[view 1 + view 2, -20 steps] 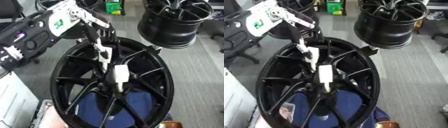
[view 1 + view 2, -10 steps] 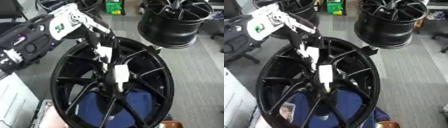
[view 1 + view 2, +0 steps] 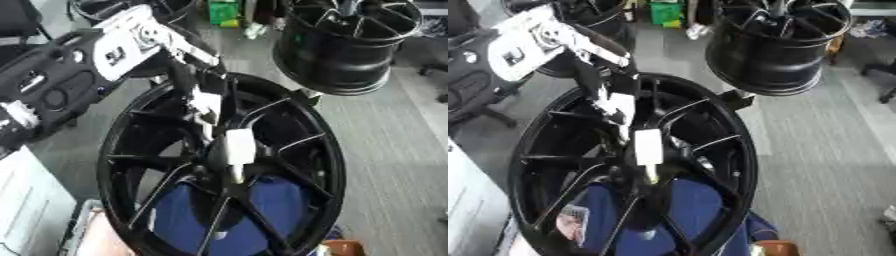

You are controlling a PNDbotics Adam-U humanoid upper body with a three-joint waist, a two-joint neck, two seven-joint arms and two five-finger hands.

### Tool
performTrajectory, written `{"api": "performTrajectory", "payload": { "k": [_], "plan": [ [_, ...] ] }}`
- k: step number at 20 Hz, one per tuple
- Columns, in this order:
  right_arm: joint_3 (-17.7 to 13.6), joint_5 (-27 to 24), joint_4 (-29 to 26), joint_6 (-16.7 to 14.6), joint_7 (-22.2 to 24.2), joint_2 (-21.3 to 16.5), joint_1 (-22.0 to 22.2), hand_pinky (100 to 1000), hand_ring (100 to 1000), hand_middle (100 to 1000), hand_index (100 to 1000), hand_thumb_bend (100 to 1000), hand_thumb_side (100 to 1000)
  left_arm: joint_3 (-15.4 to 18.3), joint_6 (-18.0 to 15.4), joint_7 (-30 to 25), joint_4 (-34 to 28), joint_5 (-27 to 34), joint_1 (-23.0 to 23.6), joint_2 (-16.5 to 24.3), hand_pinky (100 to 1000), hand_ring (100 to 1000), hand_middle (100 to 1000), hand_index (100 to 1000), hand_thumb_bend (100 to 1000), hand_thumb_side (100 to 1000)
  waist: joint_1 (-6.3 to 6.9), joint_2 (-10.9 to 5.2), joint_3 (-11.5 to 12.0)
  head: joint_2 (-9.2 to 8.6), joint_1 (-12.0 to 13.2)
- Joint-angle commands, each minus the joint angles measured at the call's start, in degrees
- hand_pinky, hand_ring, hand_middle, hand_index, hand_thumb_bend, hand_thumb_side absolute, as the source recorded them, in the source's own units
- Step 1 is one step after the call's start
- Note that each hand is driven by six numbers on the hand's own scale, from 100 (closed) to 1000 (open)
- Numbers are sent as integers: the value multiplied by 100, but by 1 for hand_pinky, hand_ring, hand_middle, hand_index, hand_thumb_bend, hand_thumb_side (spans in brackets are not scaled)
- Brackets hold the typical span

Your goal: Pull the pin out of the wheel hub.

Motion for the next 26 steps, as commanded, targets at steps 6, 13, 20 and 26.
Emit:
{"api": "performTrajectory", "payload": {
  "k": [6, 13, 20, 26],
  "plan": [
    [-114, -16, -34, -9, -71, -101, -59, 883, 755, 734, 854, 100, 100, 52, 126, 3, -183, -89, -37, 173, 650, 618, 546, 689, 285, 293, -11, -61, -5, 31, 35],
    [-111, -31, -34, -11, -93, -84, -47, 883, 754, 733, 854, 100, 100, -38, 3, 3, -239, -208, 0, 199, 711, 725, 680, 835, 483, 488, -14, -53, -14, 31, 63],
    [-106, -43, -34, -4, -108, -86, -8, 884, 753, 732, 854, 100, 100, 22, -271, 3, -172, -753, -12, 269, 751, 784, 748, 873, 550, 416, -14, -56, -2, 31, 90],
    [-92, -64, -34, 13, -126, -65, 18, 884, 752, 732, 853, 100, 100, 233, -554, 3, 103, -1239, 18, 211, 742, 772, 726, 857, 510, 368, -21, -52, 8, 31, 116]
  ]
}}
